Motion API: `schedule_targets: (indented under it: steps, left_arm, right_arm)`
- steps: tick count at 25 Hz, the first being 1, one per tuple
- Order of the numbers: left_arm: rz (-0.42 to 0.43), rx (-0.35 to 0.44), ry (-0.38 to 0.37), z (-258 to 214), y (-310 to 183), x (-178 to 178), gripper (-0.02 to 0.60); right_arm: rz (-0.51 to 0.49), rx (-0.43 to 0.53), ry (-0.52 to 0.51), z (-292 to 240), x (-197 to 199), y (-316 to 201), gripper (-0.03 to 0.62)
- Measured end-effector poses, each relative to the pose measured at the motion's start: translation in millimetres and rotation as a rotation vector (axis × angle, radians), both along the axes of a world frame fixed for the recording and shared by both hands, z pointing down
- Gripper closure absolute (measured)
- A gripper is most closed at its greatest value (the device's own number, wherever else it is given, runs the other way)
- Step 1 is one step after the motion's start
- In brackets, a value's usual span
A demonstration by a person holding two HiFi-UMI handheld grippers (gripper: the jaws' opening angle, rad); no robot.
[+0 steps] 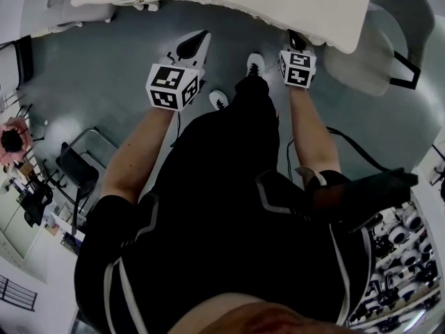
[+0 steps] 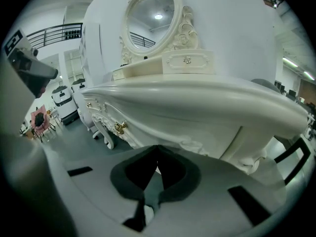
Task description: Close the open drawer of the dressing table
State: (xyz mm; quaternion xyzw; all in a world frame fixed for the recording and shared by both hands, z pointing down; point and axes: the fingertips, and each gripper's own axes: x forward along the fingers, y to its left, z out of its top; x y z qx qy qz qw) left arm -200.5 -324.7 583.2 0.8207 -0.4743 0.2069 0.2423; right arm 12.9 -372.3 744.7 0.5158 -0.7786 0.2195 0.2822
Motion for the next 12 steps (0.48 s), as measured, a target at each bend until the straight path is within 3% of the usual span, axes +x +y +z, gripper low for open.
schedule_targets:
  steps: [12]
  left_arm:
    - [-0.006, 0.085, 0.067, -47, 25, -6, 0.577]
  right_arm:
    - [-0.012, -0.036, -0.018, -60, 9, 37, 0.589]
